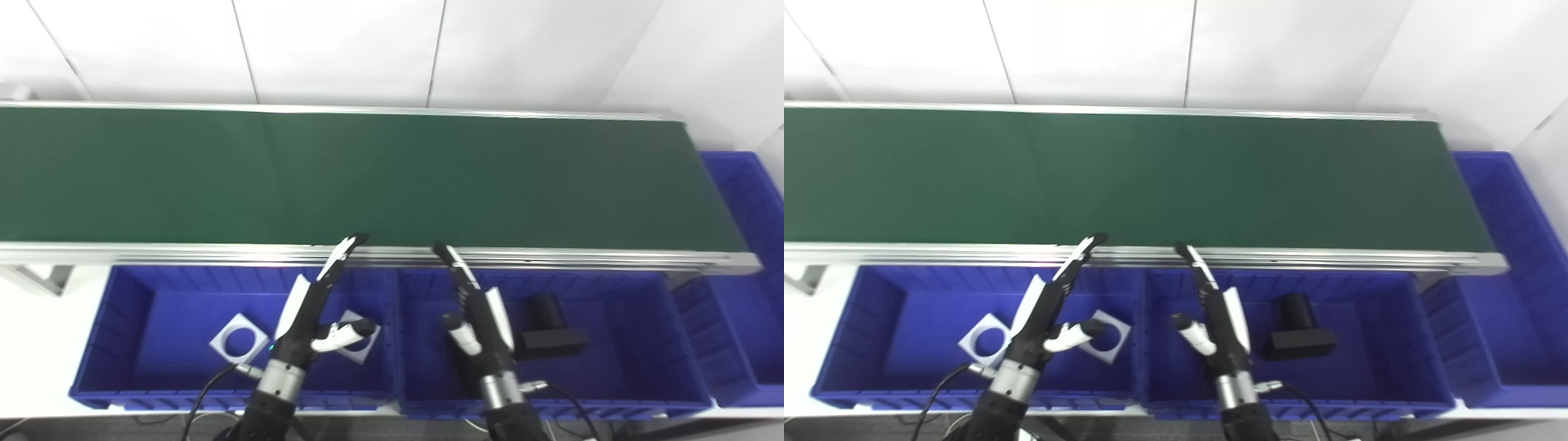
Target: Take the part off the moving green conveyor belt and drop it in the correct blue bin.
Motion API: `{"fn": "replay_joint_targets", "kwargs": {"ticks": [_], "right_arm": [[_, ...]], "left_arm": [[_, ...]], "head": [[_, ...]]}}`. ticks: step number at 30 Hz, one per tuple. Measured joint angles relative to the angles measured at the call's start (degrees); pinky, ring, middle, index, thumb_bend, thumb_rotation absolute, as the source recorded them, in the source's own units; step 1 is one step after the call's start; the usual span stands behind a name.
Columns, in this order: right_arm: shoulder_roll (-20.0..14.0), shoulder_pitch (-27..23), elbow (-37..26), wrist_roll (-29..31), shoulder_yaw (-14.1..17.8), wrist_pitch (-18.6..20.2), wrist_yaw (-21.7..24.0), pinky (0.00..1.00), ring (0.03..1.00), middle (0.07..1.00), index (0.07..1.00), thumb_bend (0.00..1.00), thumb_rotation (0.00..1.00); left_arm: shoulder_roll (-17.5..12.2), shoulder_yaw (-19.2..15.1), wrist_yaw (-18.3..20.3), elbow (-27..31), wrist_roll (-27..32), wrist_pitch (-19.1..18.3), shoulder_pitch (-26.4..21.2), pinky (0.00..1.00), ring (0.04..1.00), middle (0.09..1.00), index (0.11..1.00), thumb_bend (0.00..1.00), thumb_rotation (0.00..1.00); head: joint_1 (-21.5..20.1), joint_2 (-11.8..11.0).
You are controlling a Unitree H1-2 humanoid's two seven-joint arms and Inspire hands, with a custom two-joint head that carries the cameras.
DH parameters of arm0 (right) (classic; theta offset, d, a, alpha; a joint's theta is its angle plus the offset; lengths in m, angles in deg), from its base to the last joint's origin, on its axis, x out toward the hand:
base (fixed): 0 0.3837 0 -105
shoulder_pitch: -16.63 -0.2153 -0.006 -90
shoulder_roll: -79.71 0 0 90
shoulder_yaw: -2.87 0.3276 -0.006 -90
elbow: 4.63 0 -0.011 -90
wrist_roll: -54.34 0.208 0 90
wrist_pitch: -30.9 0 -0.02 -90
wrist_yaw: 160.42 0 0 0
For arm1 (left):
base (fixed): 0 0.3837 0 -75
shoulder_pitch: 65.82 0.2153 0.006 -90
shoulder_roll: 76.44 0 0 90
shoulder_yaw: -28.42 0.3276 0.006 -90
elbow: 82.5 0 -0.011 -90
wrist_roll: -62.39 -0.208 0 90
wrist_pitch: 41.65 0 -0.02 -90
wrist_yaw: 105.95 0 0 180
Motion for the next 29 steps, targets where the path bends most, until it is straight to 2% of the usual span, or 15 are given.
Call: {"fn": "replay_joint_targets", "kwargs": {"ticks": [10, 19, 24, 25, 26, 28, 29], "right_arm": [[0.29, 0.00, -0.18, 0.20, -0.99, 0.00, 0.17, 0.99, 0.973, 0.952, 0.920, 1.00, 0.99], [0.87, 0.02, -0.11, -0.17, -1.14, 0.00, -0.52, 1.00, 0.983, 0.966, 0.944, 1.00, 0.97], [1.15, 0.03, -0.12, -0.60, -1.17, 0.00, -0.69, 1.00, 0.983, 0.963, 0.942, 1.00, 0.97], [1.33, 0.02, -0.12, -1.08, -1.19, 0.00, -0.84, 1.00, 0.983, 0.964, 0.945, 1.00, 0.97], [1.52, -0.02, -0.13, -1.67, -1.27, 0.00, -1.21, 0.99, 0.984, 0.966, 0.948, 1.00, 0.98], [2.06, -0.20, -0.14, -2.29, -1.39, 0.00, -1.49, 1.00, 0.986, 0.961, 0.937, 1.00, 0.96], [2.44, -0.33, -0.14, -2.32, -1.37, 0.00, -1.49, 1.00, 0.985, 0.959, 0.933, 1.00, 0.95]], "left_arm": [[-2.40, 2.96, -2.09, -2.70, 0.18, 0.00, -1.93, 1.00, 0.985, 0.954, 0.892, 0.91, 0.88], [-2.58, 4.61, -2.50, -3.78, 1.45, 0.00, -2.28, 0.99, 0.989, 0.965, 0.901, 0.91, 0.89], [-3.10, 4.49, -1.73, -3.66, 2.68, 0.00, -2.31, 0.99, 0.992, 0.972, 0.914, 0.91, 0.89], [-3.41, 4.26, -1.23, -3.23, 2.93, 0.00, -2.28, 1.00, 0.992, 0.973, 0.918, 0.91, 0.90], [-3.78, 3.99, -0.64, -2.57, 3.45, 0.00, -2.24, 1.00, 0.996, 0.978, 0.926, 0.91, 0.89], [-4.15, 2.78, 1.44, -1.29, 5.35, 0.03, -2.21, 1.00, 1.000, 0.992, 0.936, 0.92, 0.87], [-4.23, 1.79, 3.12, -0.71, 6.70, 0.03, -2.12, 1.00, 1.000, 0.995, 0.940, 0.93, 0.87]], "head": [[-0.79, -0.79], [-1.76, -0.35], [-4.74, 2.37], [-7.36, 3.85], [-7.82, 4.04], [-12.72, 5.79], [-12.74, 5.80]]}}
